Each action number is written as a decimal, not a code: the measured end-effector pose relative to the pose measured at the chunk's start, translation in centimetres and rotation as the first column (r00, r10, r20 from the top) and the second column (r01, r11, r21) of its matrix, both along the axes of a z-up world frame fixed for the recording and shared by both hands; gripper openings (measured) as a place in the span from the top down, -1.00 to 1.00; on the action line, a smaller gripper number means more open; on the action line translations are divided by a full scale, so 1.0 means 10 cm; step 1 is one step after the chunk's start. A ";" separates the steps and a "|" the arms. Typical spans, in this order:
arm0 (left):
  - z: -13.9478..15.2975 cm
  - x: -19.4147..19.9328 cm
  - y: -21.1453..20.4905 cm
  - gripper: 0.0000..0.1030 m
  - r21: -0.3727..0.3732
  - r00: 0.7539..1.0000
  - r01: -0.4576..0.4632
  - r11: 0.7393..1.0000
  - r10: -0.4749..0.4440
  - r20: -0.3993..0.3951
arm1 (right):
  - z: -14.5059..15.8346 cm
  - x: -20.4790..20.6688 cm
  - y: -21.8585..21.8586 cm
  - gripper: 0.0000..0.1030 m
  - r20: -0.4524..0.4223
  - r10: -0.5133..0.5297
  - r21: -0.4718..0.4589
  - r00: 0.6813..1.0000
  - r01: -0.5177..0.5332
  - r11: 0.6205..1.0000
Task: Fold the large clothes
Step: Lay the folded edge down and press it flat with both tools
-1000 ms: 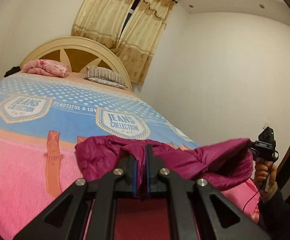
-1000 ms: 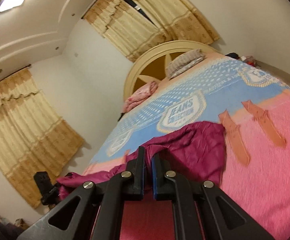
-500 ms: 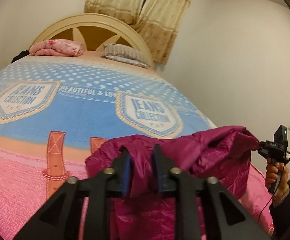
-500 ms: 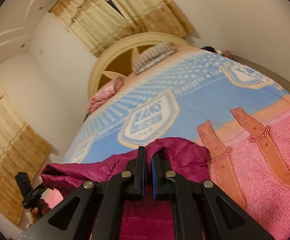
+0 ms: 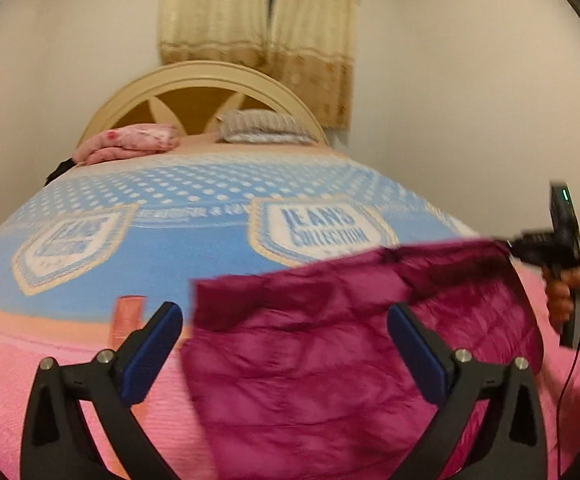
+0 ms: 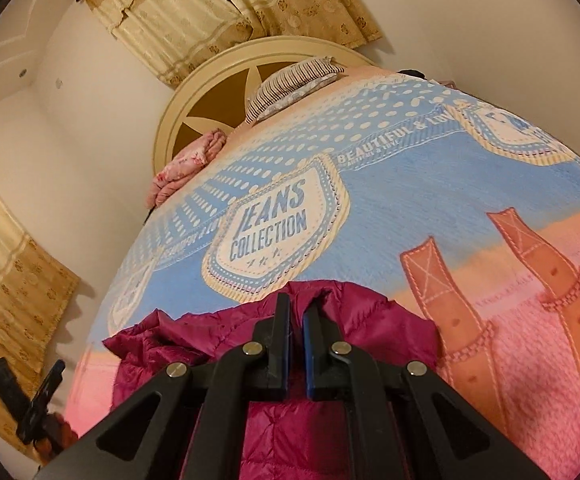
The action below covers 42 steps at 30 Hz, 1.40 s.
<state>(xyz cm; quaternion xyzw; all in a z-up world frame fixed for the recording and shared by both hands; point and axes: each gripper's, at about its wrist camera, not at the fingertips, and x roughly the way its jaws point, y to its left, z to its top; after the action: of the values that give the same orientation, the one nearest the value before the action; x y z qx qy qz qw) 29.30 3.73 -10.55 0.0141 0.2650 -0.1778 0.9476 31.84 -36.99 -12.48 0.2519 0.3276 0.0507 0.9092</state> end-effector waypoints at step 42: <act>-0.84 0.77 -0.51 -1.00 0.152 0.960 -0.224 0.963 0.245 -0.137 | -0.86 0.44 1.39 -0.43 -0.081 0.047 -0.264 0.996 -0.067 0.962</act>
<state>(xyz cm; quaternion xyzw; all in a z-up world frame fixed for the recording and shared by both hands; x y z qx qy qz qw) 37.00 -1.40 -18.97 0.0326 0.3490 -0.0465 0.9354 36.21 -23.10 -21.11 0.1195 0.3718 0.0232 0.9203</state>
